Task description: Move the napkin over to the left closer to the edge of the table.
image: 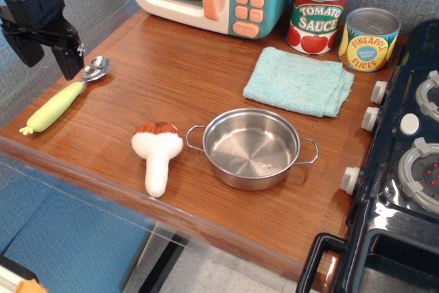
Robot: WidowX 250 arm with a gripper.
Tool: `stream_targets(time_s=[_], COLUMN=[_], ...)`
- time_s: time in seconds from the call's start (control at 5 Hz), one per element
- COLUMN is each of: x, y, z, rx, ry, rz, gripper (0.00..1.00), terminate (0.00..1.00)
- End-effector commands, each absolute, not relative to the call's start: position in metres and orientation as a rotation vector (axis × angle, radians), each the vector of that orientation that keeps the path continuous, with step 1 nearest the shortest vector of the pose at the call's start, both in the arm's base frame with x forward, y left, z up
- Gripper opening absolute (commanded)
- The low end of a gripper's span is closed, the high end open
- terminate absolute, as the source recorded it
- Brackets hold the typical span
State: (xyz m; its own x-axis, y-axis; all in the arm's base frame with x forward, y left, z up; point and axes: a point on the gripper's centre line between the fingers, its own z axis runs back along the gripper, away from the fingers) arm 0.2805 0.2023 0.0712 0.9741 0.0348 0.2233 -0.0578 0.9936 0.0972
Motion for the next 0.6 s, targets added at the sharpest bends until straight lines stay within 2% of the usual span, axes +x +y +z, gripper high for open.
stream_targets(time_s=[0.0, 0.2, 0.4], x=[0.28, 0.3, 0.329], y=[0.202, 0.174, 0.135], z=[0.071, 0.081, 0.085], rx=[0.103, 0.136, 0.111], ry=[-0.223, -0.25, -0.259], rz=[0.047, -0.031, -0.101], gripper=[1.0, 1.0, 1.0], terminate=[0.0, 0.0, 0.0])
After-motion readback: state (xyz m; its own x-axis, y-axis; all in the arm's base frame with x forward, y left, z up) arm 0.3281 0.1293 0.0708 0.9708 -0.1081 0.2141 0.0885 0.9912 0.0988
